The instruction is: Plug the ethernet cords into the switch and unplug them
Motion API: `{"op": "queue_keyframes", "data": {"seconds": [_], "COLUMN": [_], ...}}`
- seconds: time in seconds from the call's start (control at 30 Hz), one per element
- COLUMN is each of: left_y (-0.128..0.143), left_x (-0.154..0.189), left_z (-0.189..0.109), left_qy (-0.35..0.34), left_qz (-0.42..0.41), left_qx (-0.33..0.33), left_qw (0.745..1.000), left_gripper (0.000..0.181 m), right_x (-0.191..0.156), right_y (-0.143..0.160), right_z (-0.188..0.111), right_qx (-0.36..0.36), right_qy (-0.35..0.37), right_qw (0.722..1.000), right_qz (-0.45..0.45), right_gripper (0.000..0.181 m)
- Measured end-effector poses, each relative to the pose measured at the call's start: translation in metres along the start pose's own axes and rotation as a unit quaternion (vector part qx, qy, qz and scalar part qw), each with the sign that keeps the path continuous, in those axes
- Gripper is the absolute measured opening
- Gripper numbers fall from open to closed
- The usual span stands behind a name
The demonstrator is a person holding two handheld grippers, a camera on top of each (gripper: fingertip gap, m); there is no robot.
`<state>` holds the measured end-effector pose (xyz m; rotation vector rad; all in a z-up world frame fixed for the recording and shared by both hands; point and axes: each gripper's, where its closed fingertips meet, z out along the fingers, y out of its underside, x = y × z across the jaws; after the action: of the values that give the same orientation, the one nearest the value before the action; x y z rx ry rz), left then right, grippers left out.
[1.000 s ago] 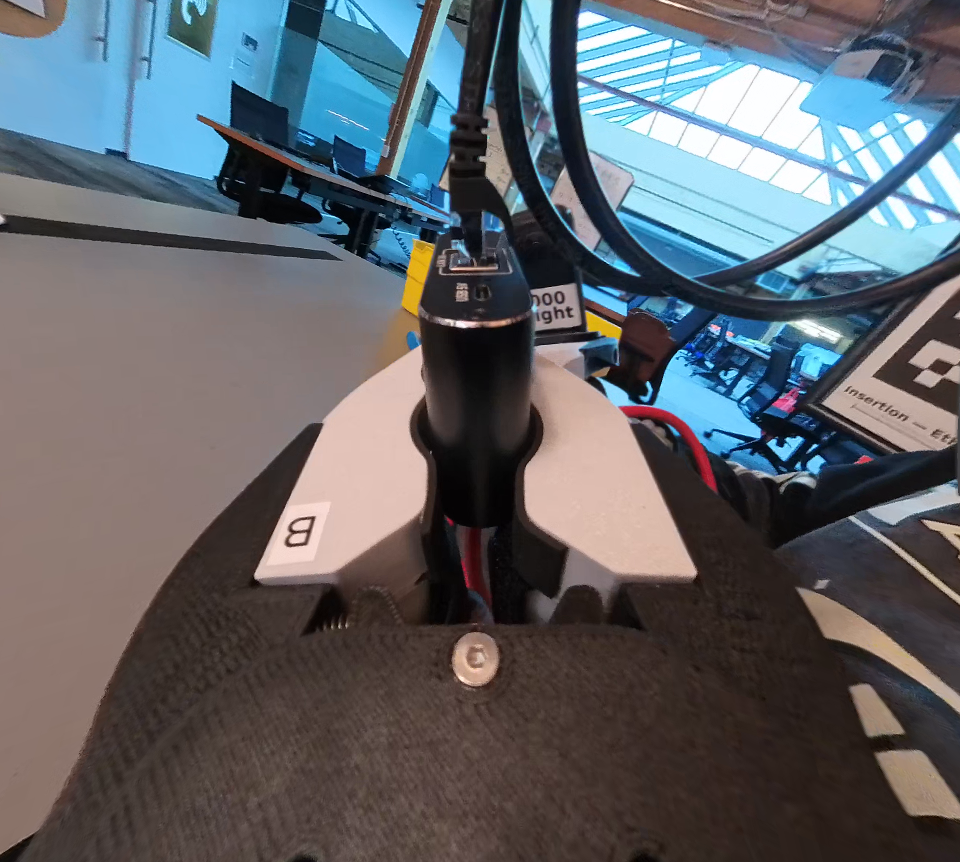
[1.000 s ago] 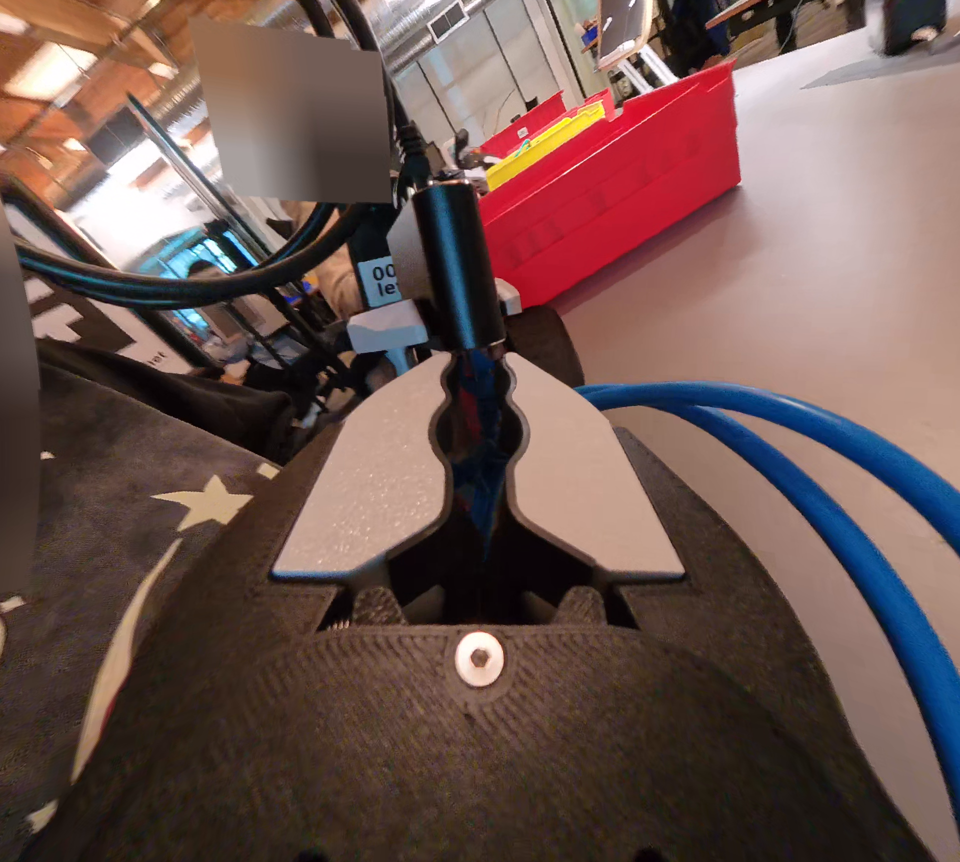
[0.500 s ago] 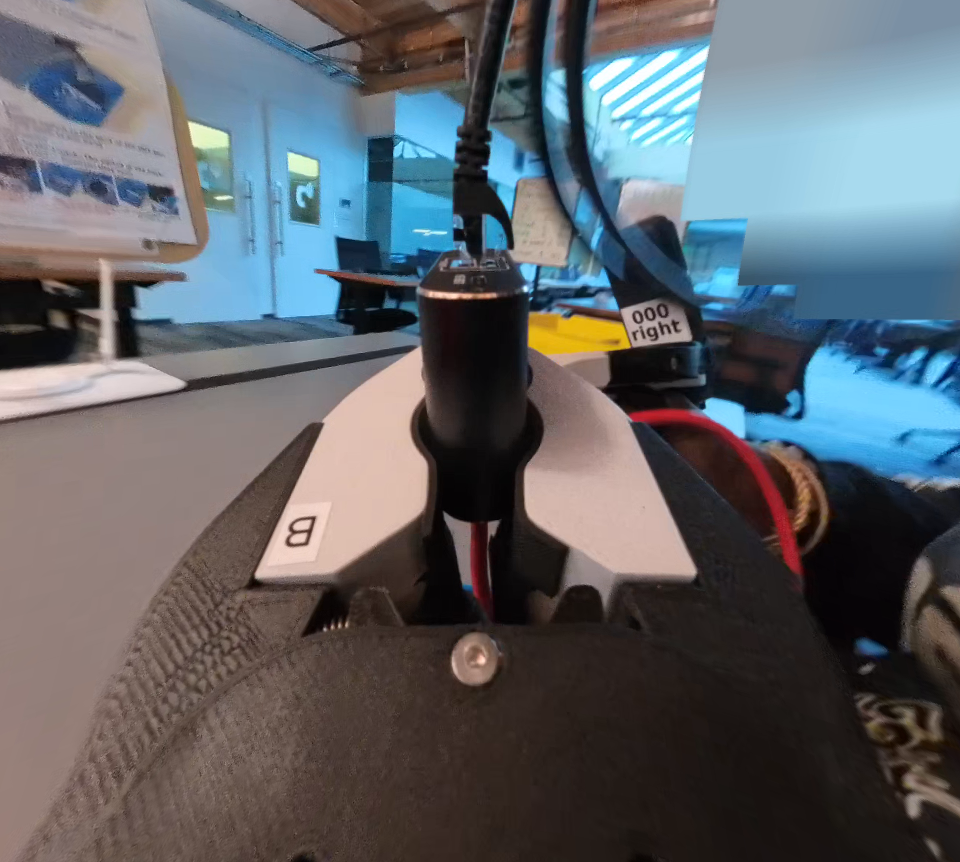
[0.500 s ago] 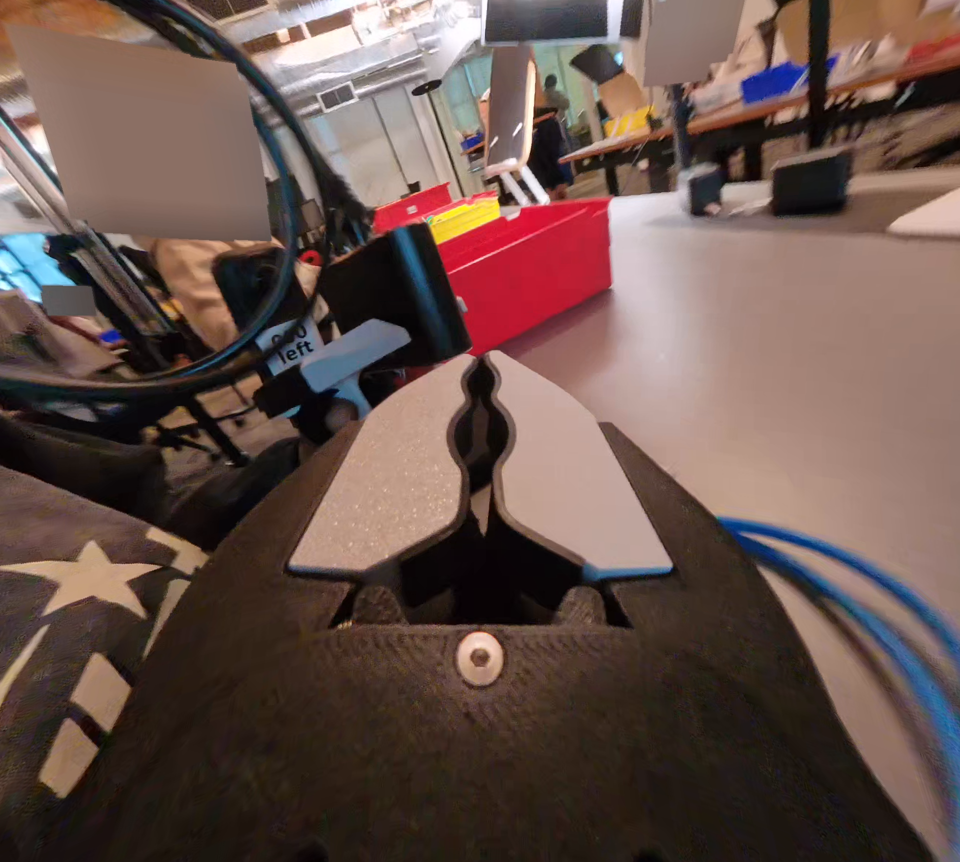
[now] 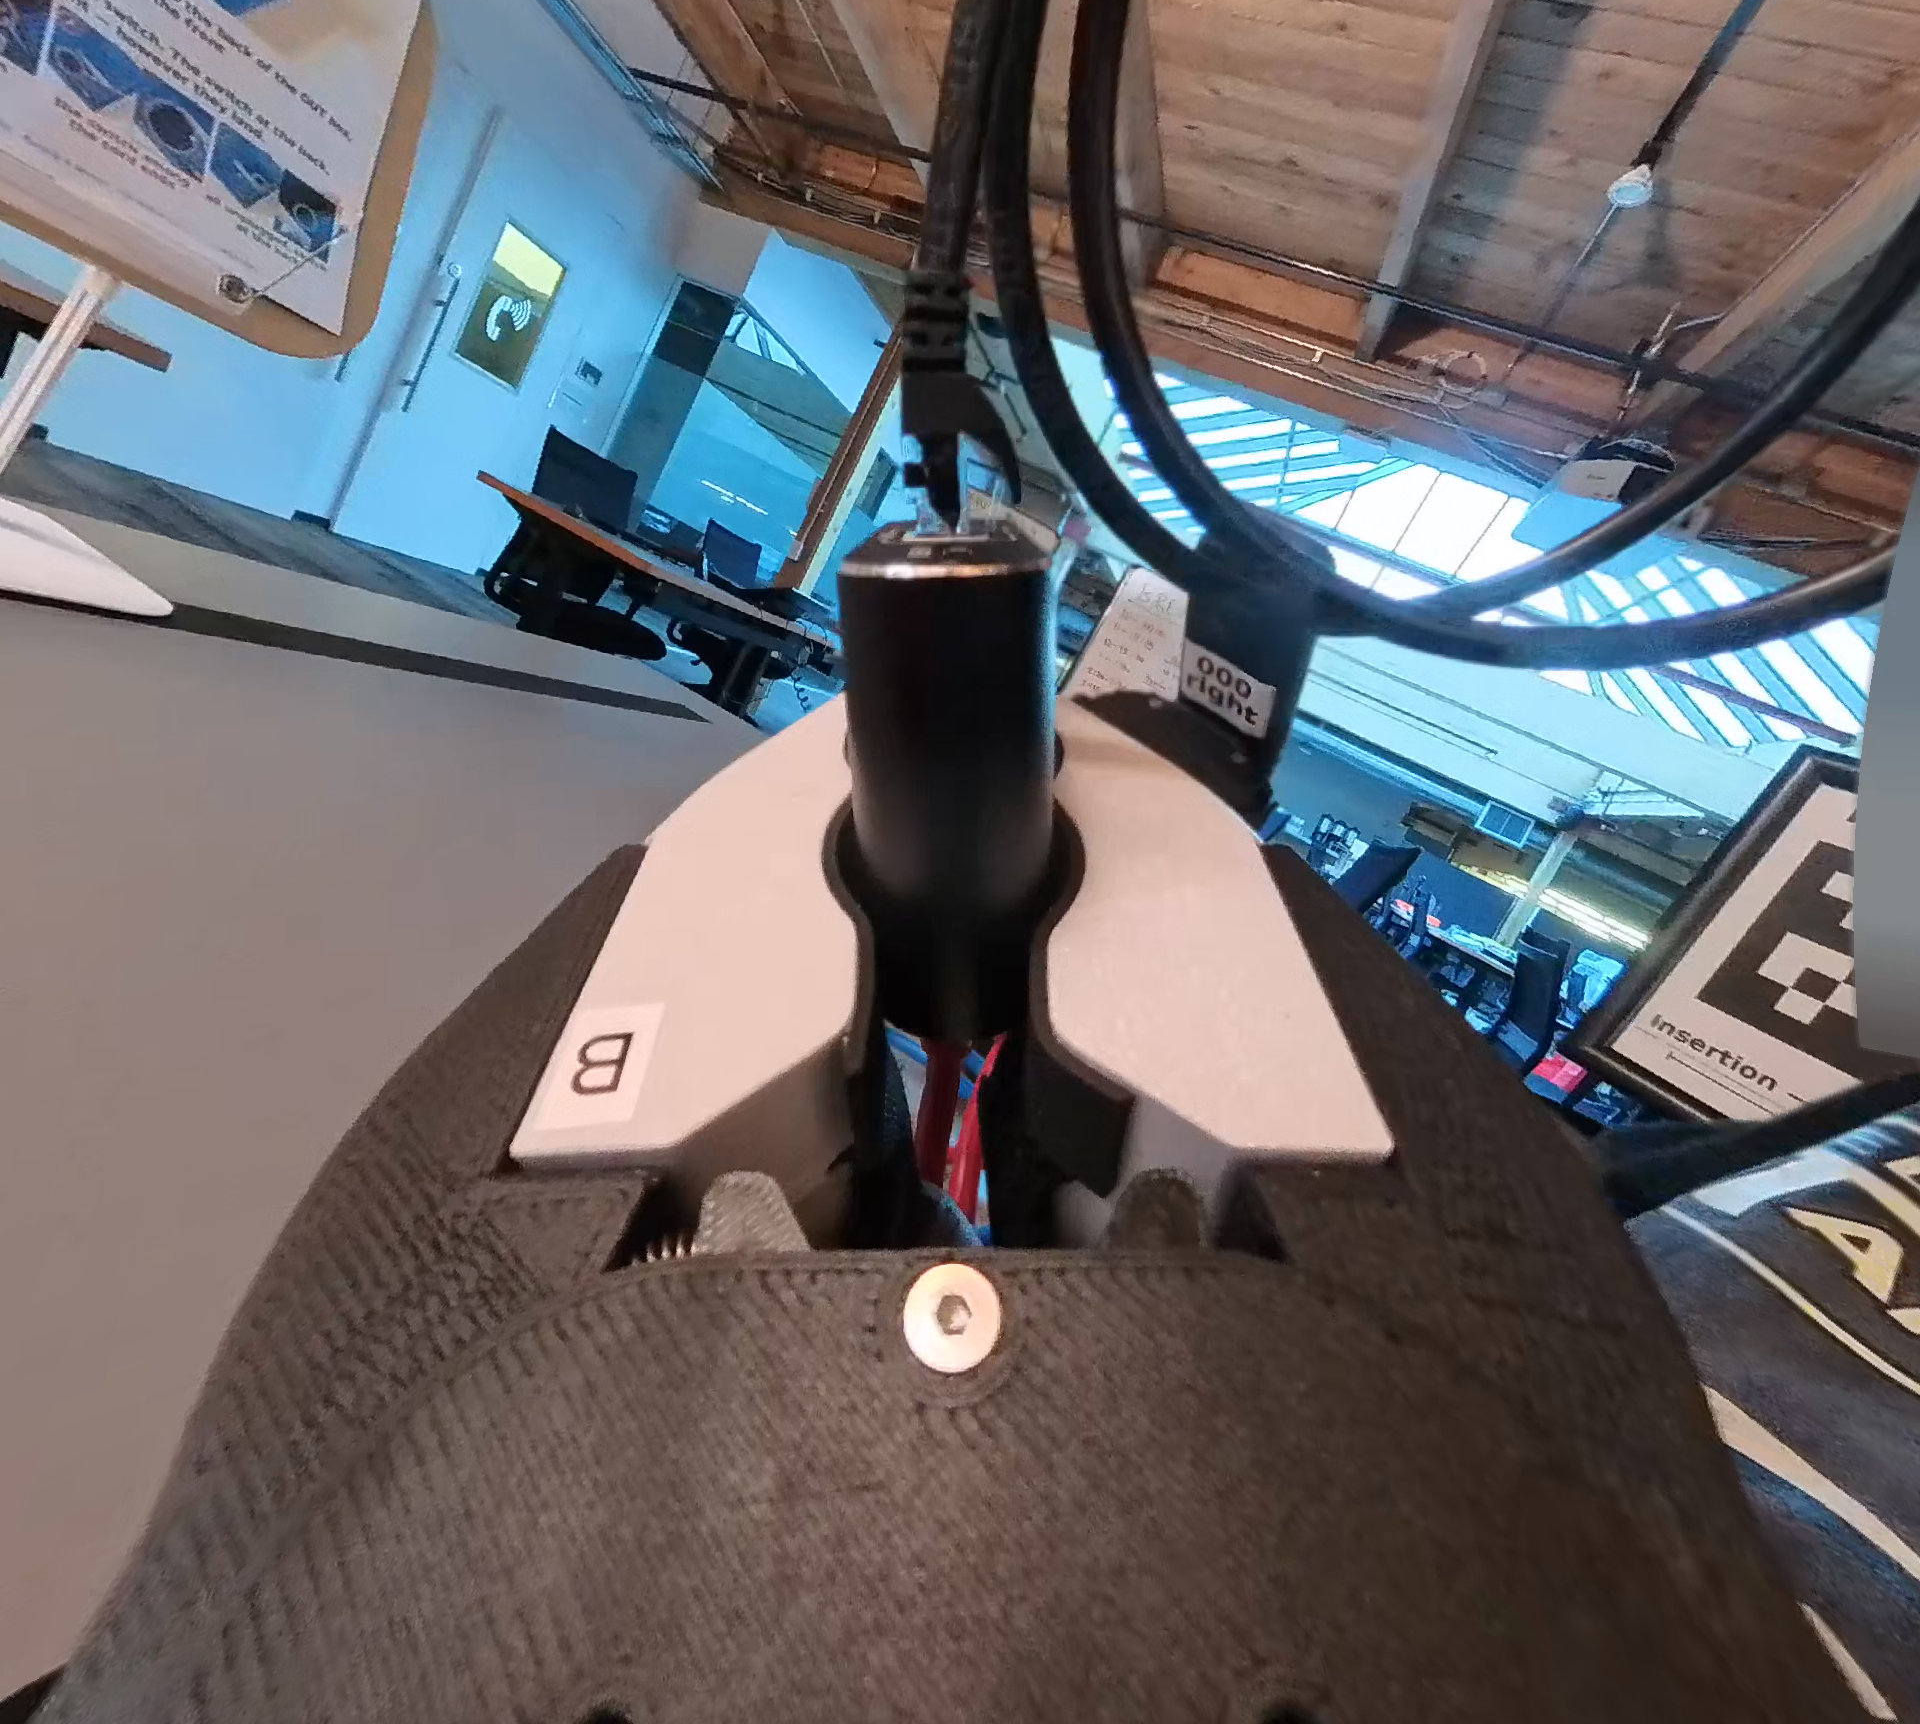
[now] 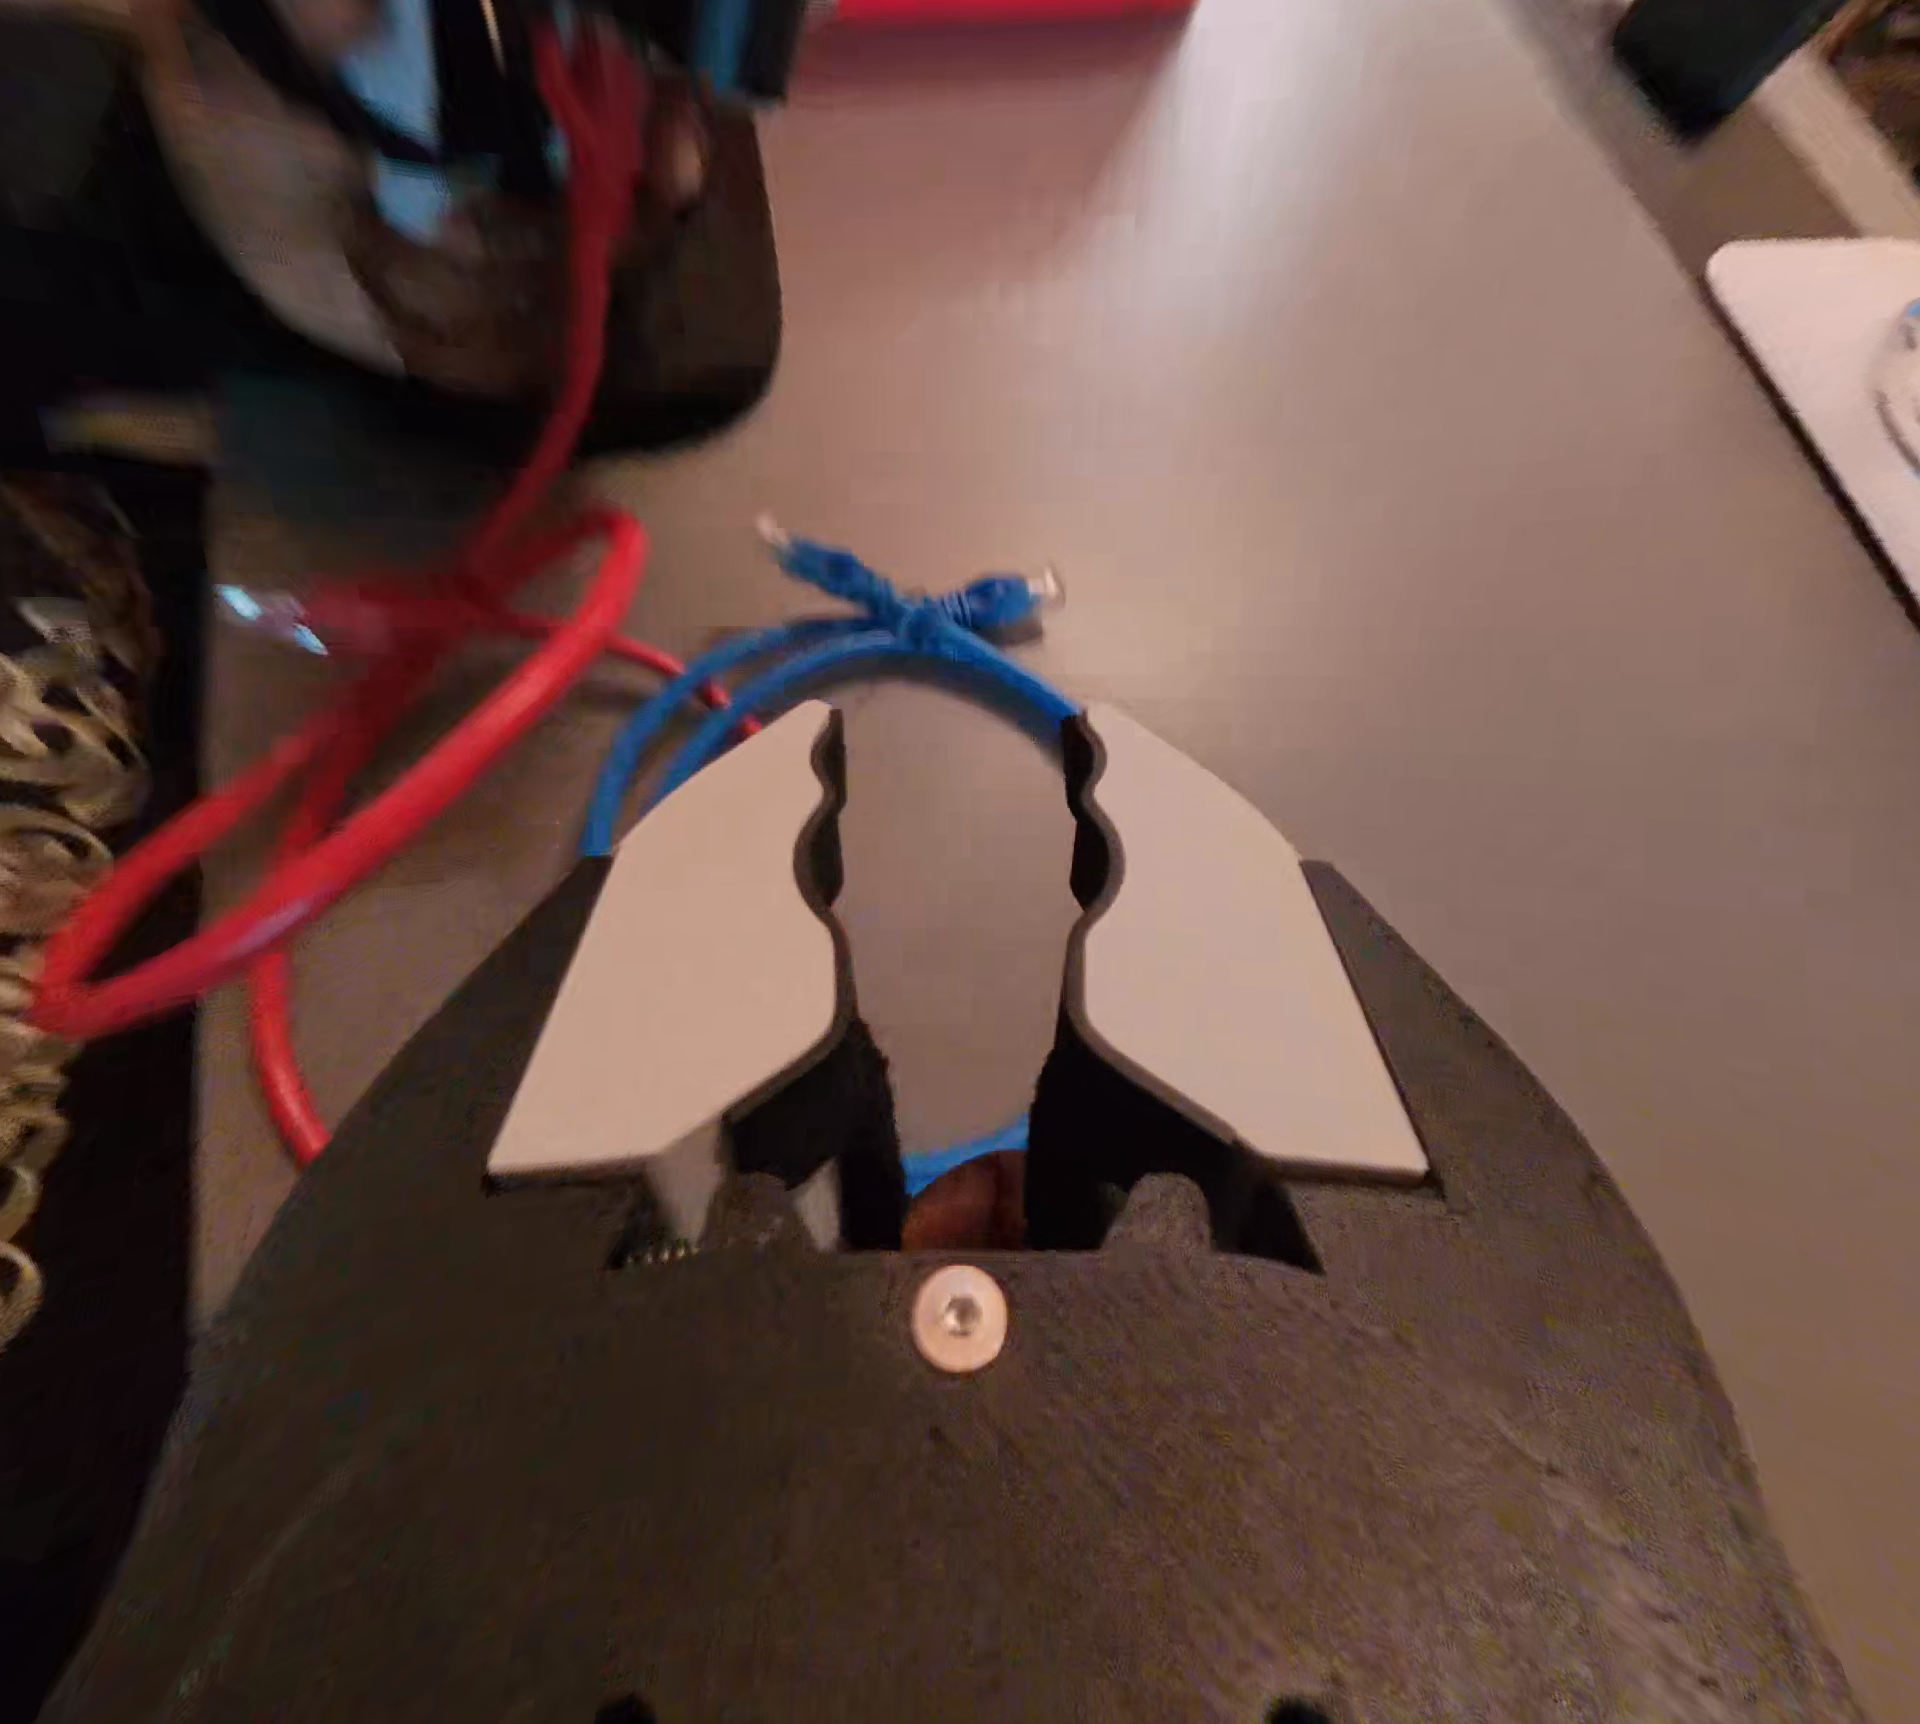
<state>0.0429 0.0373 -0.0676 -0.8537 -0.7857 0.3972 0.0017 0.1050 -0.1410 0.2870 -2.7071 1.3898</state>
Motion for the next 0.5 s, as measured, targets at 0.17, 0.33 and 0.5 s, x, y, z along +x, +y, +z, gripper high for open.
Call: {"op": "queue_keyframes", "data": {"seconds": [0.17, 0.33, 0.5], "left_y": [0.003, 0.004, 0.004], "left_x": [-0.003, -0.006, -0.006], "left_z": [0.001, 0.001, 0.001], "left_qy": [-0.004, -0.004, -0.006], "left_qz": [-0.010, -0.029, -0.032], "left_qx": [-0.010, -0.013, -0.010], "left_qw": [1.000, 0.999, 0.999], "left_gripper": [0.026, 0.027, 0.027], "right_x": [0.011, 0.022, 0.019], "right_y": [0.018, 0.033, 0.039], "right_z": [0.036, 0.069, 0.079], "right_qx": [-0.124, -0.157, -0.146], "right_qy": [-0.066, -0.140, -0.171], "right_qw": [0.983, 0.967, 0.968], "right_qz": [-0.115, -0.141, -0.116], "right_gripper": [0.038, 0.033, 0.012]}}
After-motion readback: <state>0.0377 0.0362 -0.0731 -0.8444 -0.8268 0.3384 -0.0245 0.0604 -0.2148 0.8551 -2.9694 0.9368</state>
